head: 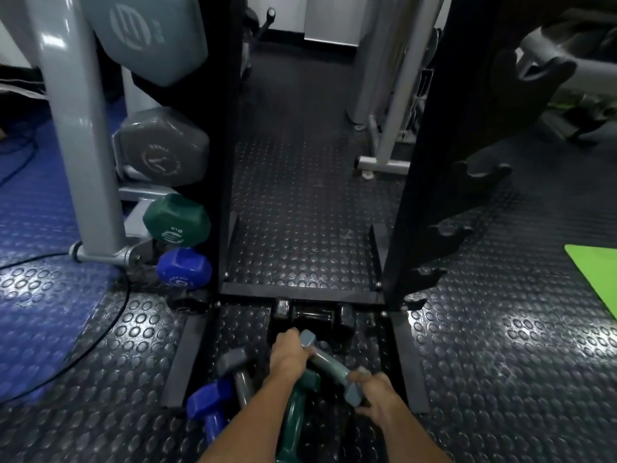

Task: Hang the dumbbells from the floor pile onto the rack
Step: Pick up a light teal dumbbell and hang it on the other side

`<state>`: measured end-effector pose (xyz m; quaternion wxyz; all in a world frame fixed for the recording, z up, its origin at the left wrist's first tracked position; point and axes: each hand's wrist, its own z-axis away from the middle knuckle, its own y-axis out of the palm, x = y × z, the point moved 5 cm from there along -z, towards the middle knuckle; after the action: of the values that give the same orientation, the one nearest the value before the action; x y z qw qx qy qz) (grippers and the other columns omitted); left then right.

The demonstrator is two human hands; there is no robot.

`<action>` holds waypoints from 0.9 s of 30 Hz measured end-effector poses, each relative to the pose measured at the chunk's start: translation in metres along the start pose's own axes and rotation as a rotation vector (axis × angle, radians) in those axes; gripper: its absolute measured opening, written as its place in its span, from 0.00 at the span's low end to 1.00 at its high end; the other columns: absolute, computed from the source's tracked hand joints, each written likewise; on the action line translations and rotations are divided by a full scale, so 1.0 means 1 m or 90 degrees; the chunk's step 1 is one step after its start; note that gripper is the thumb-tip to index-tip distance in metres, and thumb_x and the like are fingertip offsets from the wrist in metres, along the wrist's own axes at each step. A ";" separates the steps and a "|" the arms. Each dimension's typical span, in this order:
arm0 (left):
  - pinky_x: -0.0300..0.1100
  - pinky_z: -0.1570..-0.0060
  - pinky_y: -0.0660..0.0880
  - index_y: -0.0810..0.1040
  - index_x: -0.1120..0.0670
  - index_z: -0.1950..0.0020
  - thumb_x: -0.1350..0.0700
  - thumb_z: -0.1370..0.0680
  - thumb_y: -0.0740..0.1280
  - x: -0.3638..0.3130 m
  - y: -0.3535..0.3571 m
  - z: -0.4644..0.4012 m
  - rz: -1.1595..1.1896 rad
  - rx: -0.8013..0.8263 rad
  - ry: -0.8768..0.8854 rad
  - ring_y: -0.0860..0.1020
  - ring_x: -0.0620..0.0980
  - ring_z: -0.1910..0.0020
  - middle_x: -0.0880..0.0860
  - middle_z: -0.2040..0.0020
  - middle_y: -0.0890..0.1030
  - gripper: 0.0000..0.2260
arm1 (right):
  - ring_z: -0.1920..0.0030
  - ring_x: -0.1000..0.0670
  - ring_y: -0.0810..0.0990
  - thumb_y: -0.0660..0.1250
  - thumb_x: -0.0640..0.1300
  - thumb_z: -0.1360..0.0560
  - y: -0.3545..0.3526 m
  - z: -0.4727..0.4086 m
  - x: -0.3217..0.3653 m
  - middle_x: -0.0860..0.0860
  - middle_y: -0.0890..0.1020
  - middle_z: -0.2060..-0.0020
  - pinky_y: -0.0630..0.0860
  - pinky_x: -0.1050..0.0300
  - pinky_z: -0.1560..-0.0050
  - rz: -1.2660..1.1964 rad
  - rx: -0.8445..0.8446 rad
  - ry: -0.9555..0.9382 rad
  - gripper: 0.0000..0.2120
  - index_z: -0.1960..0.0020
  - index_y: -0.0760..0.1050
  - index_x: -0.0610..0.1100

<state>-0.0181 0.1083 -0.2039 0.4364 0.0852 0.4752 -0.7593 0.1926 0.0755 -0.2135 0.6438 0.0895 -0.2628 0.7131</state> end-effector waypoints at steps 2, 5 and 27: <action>0.47 0.47 0.80 0.82 0.55 0.41 0.50 0.25 0.78 -0.006 -0.006 0.002 0.034 -0.020 0.011 0.82 0.51 0.50 0.53 0.46 0.84 0.16 | 0.49 0.40 0.79 0.75 0.38 0.26 -0.004 0.002 0.007 0.40 0.77 0.50 0.81 0.39 0.46 -0.019 -0.015 -0.042 0.20 0.40 0.69 0.39; 0.41 0.56 0.77 0.83 0.54 0.43 0.50 0.27 0.80 -0.023 -0.019 0.010 0.087 -0.047 0.035 0.82 0.47 0.55 0.50 0.51 0.86 0.16 | 0.53 0.42 0.80 0.75 0.38 0.26 -0.013 0.012 0.019 0.40 0.78 0.49 0.79 0.47 0.58 -0.082 -0.055 -0.100 0.21 0.39 0.68 0.39; 0.43 0.57 0.84 0.86 0.51 0.49 0.56 0.28 0.81 -0.243 -0.139 0.163 0.517 -0.038 0.349 0.87 0.46 0.59 0.46 0.59 0.88 0.09 | 0.42 0.37 0.81 0.83 0.37 0.34 -0.225 0.262 0.173 0.35 0.78 0.33 0.84 0.42 0.47 -0.089 0.431 -0.436 0.36 0.28 0.75 0.40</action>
<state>0.0725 0.1431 0.1053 0.5584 0.4478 0.5224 -0.4635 0.3277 0.1051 0.1466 0.5013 0.5406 -0.2061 0.6434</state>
